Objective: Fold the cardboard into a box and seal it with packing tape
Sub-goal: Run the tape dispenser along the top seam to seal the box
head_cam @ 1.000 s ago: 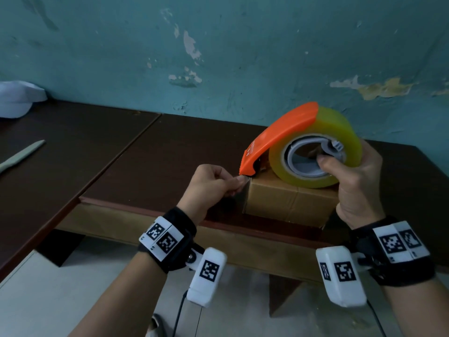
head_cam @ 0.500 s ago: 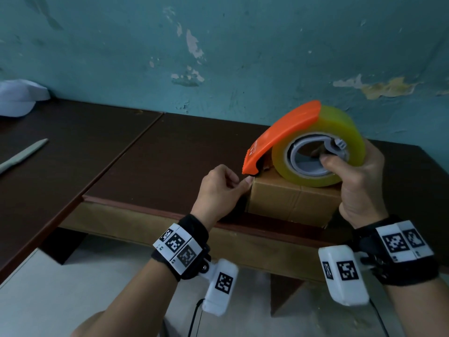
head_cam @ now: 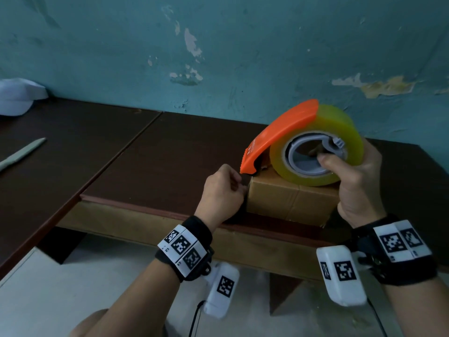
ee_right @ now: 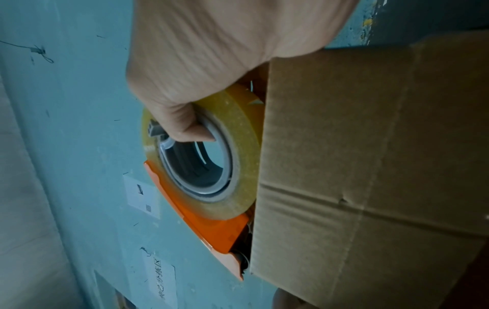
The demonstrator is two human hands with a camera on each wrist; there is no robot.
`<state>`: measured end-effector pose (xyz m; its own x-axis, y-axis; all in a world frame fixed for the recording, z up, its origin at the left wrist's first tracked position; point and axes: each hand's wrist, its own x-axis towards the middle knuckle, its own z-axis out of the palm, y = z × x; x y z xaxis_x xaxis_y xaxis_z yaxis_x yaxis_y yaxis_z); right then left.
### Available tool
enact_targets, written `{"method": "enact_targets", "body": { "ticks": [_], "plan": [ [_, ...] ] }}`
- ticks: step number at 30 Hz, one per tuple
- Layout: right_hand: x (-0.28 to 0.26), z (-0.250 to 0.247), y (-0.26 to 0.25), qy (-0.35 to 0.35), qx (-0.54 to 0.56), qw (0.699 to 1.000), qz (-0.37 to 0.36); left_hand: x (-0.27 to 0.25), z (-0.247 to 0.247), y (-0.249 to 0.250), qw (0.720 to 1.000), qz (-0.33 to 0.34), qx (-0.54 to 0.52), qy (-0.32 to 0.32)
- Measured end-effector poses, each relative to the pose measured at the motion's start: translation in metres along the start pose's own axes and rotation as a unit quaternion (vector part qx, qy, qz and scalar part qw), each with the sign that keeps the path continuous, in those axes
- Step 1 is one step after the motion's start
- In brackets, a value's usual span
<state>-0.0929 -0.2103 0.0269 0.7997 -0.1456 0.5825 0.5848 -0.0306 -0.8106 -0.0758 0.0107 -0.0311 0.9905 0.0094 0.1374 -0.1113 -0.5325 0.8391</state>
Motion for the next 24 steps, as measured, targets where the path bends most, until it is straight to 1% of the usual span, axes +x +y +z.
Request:
{"method": "enact_targets", "body": {
  "ticks": [2,4,6,10,13,17,21,24],
  "plan": [
    [0.0,0.0,0.001,0.004,-0.001,1.0,0.0,0.001,-0.001,0.003,0.996,-0.046,-0.078,0.021],
    [0.0,-0.001,0.002,0.004,-0.004,1.0,0.0,0.0,-0.002,0.01,0.981,-0.09,-0.167,0.041],
    [0.0,-0.002,0.003,0.003,-0.003,1.0,0.002,-0.003,0.0,0.017,0.975,-0.091,-0.197,0.036],
    [0.0,-0.002,0.002,-0.002,0.0,1.0,0.002,-0.009,0.006,0.031,0.978,-0.058,-0.2,-0.021],
    [0.0,-0.002,0.003,0.0,0.001,1.0,0.001,-0.007,0.01,0.033,0.977,-0.053,-0.203,-0.036],
    [0.0,-0.002,0.003,-0.003,0.006,1.0,0.001,-0.003,0.012,0.026,0.984,-0.017,-0.173,-0.04],
    [0.0,-0.001,0.001,-0.005,0.012,1.0,0.003,0.001,0.016,0.011,0.994,0.023,-0.102,-0.025],
    [-0.001,0.0,0.0,-0.008,0.012,1.0,0.003,0.005,0.015,0.004,0.997,0.038,-0.066,-0.018]
  ]
}}
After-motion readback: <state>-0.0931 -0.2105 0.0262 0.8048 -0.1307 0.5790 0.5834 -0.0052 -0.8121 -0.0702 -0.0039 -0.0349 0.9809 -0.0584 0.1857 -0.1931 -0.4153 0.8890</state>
